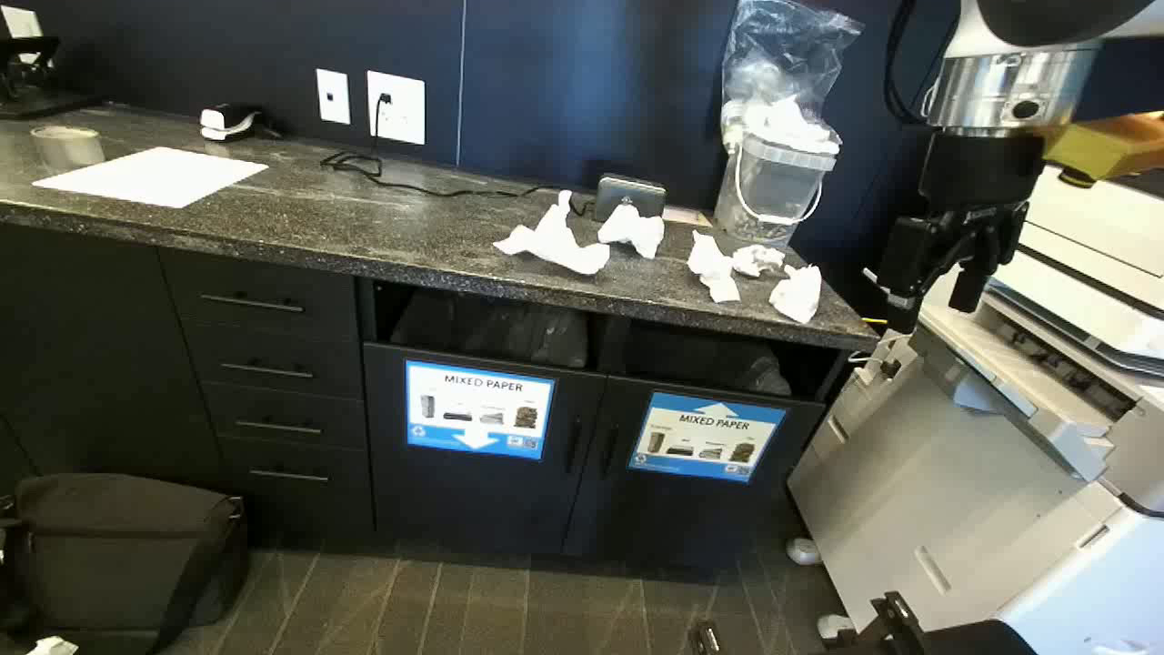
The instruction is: Put the tissues inside the rubbish bin.
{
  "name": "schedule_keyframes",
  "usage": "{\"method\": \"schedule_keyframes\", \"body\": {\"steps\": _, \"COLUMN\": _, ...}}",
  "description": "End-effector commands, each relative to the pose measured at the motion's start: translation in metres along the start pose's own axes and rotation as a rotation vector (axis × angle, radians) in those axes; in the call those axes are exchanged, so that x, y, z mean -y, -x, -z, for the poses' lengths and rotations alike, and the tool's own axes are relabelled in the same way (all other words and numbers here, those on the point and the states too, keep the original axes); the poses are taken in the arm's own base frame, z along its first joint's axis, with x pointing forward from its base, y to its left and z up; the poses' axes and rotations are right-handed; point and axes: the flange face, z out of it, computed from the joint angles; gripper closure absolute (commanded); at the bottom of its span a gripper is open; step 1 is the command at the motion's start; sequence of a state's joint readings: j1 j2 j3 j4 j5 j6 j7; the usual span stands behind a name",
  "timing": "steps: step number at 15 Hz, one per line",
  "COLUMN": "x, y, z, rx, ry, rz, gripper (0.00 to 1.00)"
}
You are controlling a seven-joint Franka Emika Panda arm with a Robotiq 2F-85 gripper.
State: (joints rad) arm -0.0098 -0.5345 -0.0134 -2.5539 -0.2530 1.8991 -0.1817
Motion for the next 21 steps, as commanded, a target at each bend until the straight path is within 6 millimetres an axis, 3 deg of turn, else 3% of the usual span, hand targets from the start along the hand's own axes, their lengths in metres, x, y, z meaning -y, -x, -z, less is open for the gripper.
{"method": "schedule_keyframes", "body": {"steps": 1, "x": -0.001, "y": -0.001, "z": 0.003, "rx": -0.004, "ry": 0.001, "rz": -0.001, "gripper": 0.0}}
{"method": "schedule_keyframes", "body": {"steps": 5, "x": -0.001, "y": -0.001, "z": 0.006, "rx": -0.011, "ry": 0.003, "rz": -0.003, "gripper": 0.0}}
{"method": "schedule_keyframes", "body": {"steps": 9, "x": -0.021, "y": -0.022, "z": 0.009, "rx": -0.067, "ry": 0.008, "rz": -0.048, "gripper": 0.0}}
{"method": "schedule_keyframes", "body": {"steps": 15, "x": -0.07, "y": -0.083, "z": 0.006, "rx": -0.238, "ry": -0.136, "rz": -0.32, "gripper": 0.0}}
{"method": "schedule_keyframes", "body": {"steps": 21, "x": -0.121, "y": -0.156, "z": -0.016, "rx": -0.314, "ry": -0.261, "rz": -0.615, "gripper": 0.0}}
